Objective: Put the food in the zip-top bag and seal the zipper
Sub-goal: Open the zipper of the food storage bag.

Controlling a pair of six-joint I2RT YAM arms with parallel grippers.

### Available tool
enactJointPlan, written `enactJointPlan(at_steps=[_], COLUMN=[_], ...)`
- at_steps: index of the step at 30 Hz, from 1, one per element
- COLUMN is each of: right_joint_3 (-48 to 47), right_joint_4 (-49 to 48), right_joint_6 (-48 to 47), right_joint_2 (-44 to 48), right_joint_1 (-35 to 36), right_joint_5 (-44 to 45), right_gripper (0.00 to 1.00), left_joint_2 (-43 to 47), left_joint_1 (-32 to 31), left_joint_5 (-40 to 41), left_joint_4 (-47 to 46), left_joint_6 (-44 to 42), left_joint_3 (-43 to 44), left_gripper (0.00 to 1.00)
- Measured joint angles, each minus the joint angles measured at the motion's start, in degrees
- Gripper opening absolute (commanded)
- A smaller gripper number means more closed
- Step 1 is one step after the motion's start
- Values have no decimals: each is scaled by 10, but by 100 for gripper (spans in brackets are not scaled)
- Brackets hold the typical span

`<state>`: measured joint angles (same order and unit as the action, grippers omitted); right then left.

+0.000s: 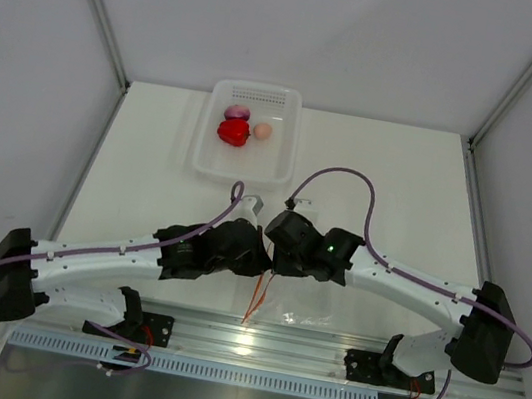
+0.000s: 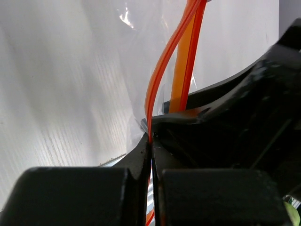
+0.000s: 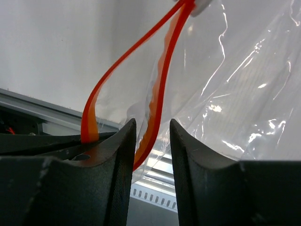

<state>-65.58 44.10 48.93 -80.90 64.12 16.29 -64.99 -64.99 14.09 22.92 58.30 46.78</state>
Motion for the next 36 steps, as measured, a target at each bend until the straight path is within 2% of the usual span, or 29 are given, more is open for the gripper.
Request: enactJointPlan(at_steps=[6, 8, 9, 12, 18, 25, 29, 36], right_joint_3=[4, 7, 7, 7, 7, -2, -42, -59], right_joint_4=[-9, -13, -16, -26, -9, 88, 148, 165], right_joint_6=[10, 15, 17, 22, 27, 4, -14, -56], right_joint_2=[-10, -10, -10, -10, -1, 98, 151, 177], right_joint_1=[4, 4, 4, 4, 1, -45, -83, -120], right_joint_5=[-1, -1, -1, -2, 18, 68, 92, 84], right_gripper=[35, 30, 26, 0, 0, 0, 0, 0], left_joint_2=[1, 3, 4, 12, 34, 46, 53, 36], left_joint_1=[-5, -5, -5, -5, -6, 6, 37, 67], left_joint_5=[13, 14, 15, 14, 14, 11, -15, -93], left_joint_4=[0, -1, -4, -15, -32, -42, -58, -109], left_joint_6=[7, 8, 8, 9, 0, -25, -39, -82], left_joint_3=[3, 3, 3, 2, -5, -16, -36, -35], left_gripper=[1, 0, 1, 0, 1, 1, 1, 1])
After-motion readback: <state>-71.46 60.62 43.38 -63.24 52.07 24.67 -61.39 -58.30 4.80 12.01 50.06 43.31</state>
